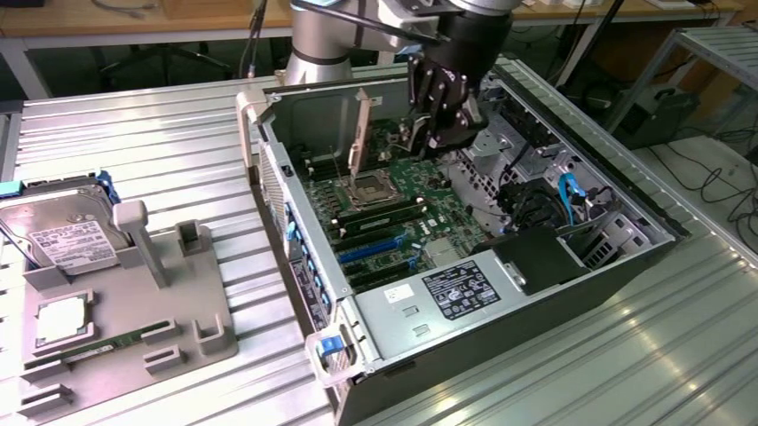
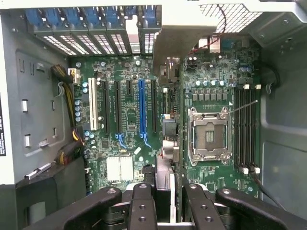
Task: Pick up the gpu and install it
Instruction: 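Insert the gpu into the slot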
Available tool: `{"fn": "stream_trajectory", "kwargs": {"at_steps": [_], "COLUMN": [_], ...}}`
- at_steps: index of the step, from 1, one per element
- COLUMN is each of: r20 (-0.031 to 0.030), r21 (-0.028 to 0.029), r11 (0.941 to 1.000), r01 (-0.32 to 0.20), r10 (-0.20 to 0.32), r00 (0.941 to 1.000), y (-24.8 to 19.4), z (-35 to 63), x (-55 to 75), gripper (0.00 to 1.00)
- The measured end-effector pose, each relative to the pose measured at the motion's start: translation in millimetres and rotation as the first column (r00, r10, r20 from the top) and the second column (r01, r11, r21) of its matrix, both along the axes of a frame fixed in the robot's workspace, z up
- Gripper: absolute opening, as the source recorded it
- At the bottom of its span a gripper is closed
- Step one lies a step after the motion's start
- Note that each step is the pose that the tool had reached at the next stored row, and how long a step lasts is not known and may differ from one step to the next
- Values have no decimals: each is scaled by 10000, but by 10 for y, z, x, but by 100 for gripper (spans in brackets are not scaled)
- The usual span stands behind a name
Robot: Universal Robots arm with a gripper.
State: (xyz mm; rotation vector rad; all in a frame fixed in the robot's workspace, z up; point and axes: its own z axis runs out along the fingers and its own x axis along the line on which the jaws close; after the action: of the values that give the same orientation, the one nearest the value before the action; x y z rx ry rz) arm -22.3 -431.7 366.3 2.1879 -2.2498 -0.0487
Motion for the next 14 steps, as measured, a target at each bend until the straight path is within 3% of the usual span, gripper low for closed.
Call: {"fn": "stream_trajectory", "kwargs": {"at_steps": [7, 8, 11, 14], "r20": [1, 15, 150, 179], "r21": [0, 1, -6, -7], "r11": [9993, 9993, 9993, 9993], "r01": [-375, -377, -377, -377], "r10": [375, 377, 377, 377], "r00": [9993, 9993, 9992, 9991], "y": [1, 1, 0, 1], "z": [-142, -148, -174, -221], "x": [-19, -19, -38, -116], "gripper": [28, 28, 28, 28]}}
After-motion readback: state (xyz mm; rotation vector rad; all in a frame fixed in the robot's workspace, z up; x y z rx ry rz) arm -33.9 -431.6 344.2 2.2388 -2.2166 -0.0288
